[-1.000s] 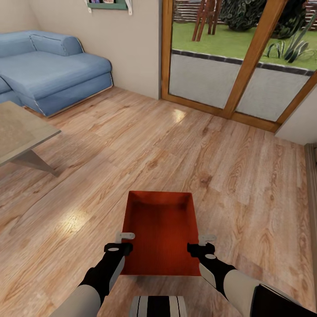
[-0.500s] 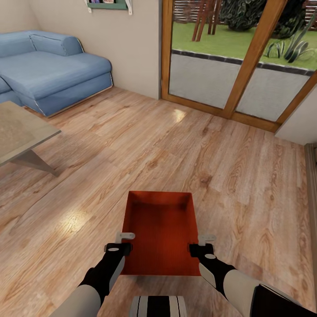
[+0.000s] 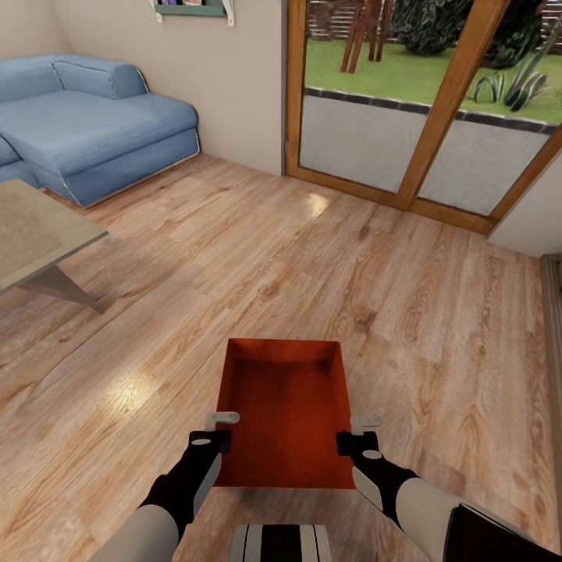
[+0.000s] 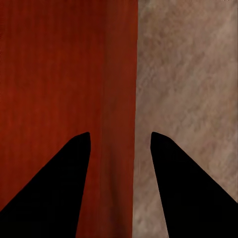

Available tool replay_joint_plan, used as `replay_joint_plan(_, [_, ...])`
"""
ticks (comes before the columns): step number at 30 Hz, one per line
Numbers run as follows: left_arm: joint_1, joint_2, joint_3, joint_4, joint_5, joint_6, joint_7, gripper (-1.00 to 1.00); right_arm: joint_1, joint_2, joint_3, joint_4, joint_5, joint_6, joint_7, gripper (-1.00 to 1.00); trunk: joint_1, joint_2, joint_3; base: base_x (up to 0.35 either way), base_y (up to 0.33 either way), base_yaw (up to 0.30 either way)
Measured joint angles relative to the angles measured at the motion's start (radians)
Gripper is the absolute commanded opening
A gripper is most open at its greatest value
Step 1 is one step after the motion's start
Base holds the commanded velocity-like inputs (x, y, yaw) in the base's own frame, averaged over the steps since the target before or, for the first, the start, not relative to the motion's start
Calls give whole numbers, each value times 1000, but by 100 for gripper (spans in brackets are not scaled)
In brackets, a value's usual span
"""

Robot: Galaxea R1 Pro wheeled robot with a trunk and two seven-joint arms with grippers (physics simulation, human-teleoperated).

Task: Move the two storage containers from the living room to the garage. In the garage, place one container on the floor and stack the other container on top of it (either order is fine).

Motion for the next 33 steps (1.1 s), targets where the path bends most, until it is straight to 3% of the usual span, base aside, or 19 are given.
replay_joint_plan(10, [0, 0, 0, -4, -1, 0, -2, -100, 0, -1, 6, 2, -8, -4, 5, -100, 0, 0, 0, 0, 0, 0])
replay_joint_plan(16, [-1, -1, 10, -8, -23, 5, -16, -100, 1, 0, 7, 3, -17, -4, 6, -100, -23, 42, 19, 0, 0, 0])
replay_joint_plan(33, [-1, -1, 11, -8, -25, 7, -18, -100, 1, 1, 15, 4, -26, -5, 6, -100, -88, 161, 72, 0, 0, 0])
